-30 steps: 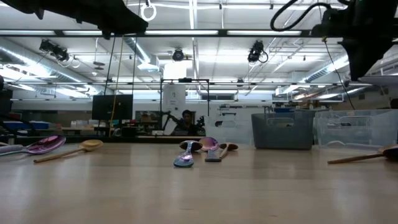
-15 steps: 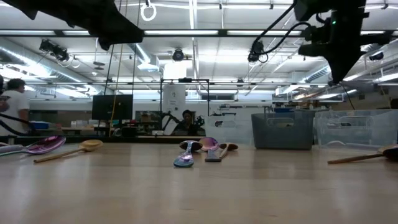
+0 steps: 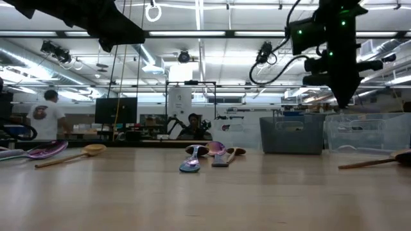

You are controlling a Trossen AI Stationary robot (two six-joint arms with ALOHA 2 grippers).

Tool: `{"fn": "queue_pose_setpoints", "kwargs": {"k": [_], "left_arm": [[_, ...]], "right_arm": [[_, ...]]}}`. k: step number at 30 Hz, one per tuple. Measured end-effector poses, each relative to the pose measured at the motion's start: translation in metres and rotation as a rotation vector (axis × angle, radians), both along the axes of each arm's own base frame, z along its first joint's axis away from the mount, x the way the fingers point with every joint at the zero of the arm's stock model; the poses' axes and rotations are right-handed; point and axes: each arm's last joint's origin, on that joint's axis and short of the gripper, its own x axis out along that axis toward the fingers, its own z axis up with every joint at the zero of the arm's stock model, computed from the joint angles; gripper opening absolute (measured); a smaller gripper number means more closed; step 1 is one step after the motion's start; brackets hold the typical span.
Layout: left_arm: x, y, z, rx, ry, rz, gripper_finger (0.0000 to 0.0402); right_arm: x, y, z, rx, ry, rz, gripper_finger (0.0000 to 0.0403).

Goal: Sort silverware by color (type)
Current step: Put the purple spoon into the right transparent bin

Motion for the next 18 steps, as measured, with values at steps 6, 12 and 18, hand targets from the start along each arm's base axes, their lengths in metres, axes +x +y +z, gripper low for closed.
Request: {"fn": "queue_pose_setpoints", "kwargs": {"k": [6,12,18], "left_arm": [[0.0,0.0,0.001,0.015,-0.011,-0.001,0.0142],[0.0,0.004,0.002,0.032,-0.012,0.018,0.0142],[0.0,0.005,0.002,-0.005,-0.021,0.034,0.0142]], "right_arm": [[-0.008,-0.009,-0.02,0.075,0.0,-0.014,0.0007],[-0.011,-0.011,-0.042,0.114,-0.052,-0.004,0.0007],[-0.014,-0.013,-0.057,0.101,-0.084,-0.018,0.0022]]}}
